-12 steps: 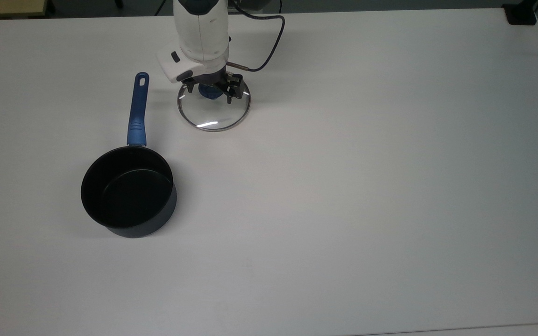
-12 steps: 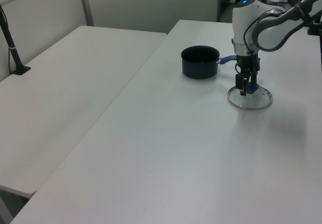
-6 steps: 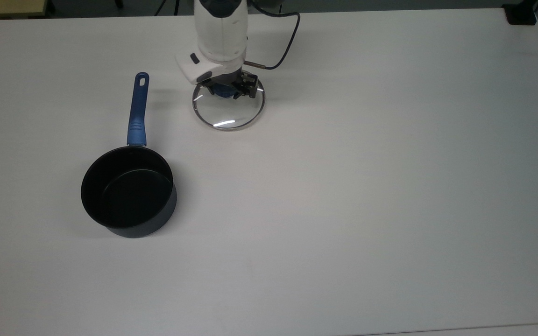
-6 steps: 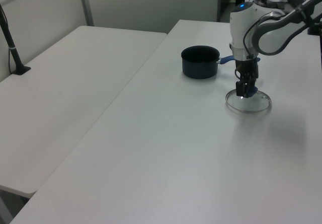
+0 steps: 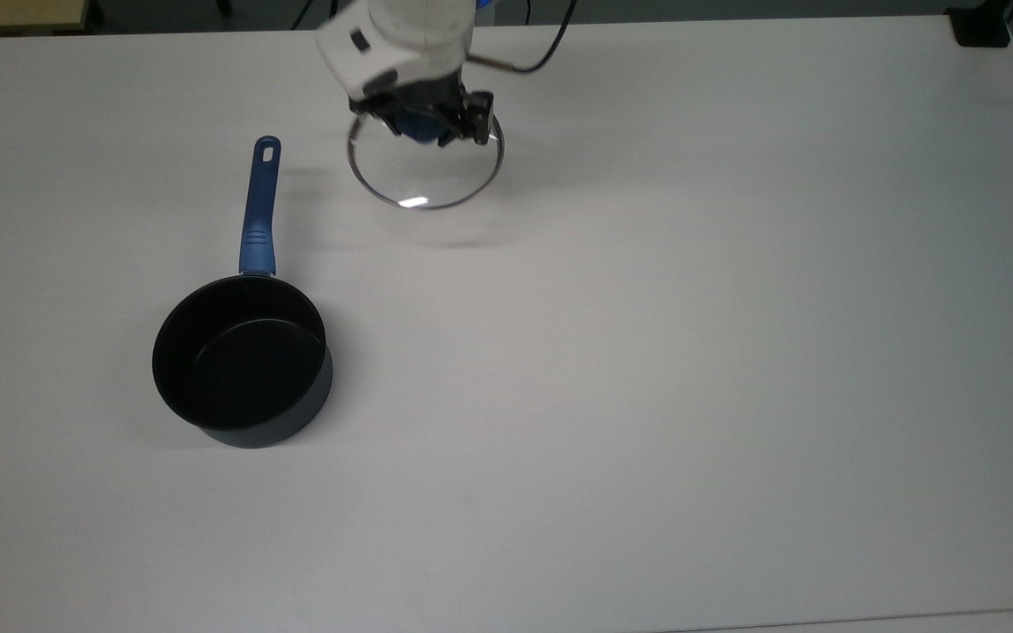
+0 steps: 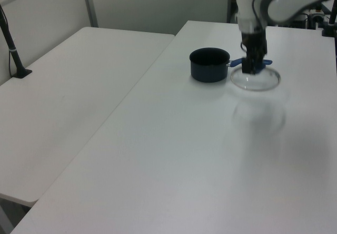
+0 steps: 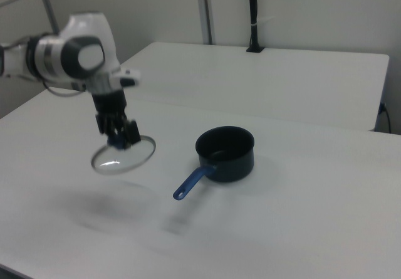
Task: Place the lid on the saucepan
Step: 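Lift the glass lid and carry it toward the saucepan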
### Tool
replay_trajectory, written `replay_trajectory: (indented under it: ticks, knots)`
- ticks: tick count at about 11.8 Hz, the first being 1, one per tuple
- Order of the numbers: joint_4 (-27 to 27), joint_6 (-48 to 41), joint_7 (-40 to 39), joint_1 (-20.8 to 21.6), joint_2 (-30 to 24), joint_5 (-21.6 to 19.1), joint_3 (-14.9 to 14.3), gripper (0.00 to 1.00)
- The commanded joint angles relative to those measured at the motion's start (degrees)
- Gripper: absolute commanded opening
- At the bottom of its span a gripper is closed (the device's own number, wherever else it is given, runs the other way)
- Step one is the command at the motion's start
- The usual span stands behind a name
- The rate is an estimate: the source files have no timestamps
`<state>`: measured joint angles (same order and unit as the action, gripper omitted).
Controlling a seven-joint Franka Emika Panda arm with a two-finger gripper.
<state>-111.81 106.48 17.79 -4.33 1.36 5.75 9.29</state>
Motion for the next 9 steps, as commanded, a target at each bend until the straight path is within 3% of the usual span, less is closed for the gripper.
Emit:
replay_trajectory:
  ticks: [1,3,6,8,9]
  knots:
    - [16.3,-7.9,-0.9,-0.9,3.9,-1.3,-0.1,0.39]
    - [26.2,-10.5,-1.0,-4.2,9.8,-0.6,-0.2,0.39]
    - [36.8,-9.2,-1.1,-8.0,17.7,0.9,-0.7,0.39]
    - [39.3,-1.6,-0.9,-9.7,22.1,3.4,-1.5,0.39]
    - [39.2,2.0,-0.9,-9.6,23.6,3.5,-3.6,0.39]
